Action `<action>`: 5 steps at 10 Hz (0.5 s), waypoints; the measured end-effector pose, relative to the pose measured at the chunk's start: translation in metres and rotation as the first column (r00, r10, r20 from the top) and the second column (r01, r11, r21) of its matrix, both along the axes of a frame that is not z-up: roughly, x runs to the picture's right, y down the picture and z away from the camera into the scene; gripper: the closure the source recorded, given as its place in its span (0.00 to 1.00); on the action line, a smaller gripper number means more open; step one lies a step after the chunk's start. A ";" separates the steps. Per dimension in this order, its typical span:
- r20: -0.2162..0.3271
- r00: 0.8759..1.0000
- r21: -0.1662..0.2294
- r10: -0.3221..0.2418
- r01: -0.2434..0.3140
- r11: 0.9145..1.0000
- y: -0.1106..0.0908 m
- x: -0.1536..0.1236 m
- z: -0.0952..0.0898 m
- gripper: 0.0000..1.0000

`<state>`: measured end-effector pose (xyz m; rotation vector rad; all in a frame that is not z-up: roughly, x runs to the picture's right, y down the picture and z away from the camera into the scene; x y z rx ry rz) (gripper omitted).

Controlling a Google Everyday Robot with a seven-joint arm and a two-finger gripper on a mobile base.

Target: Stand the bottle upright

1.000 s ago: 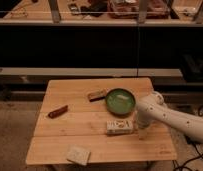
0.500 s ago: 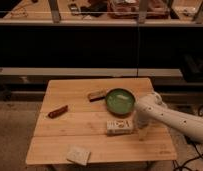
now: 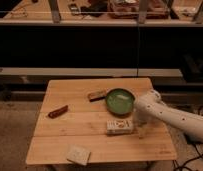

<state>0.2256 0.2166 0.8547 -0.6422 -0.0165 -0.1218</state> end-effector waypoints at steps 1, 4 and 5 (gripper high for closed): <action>-0.004 1.000 0.009 -0.010 0.010 1.000 -0.004 0.001 0.000 1.00; -0.029 0.999 0.051 -0.030 0.032 0.998 -0.026 0.005 -0.013 1.00; -0.036 0.999 0.071 -0.032 0.035 0.997 -0.036 0.004 -0.018 1.00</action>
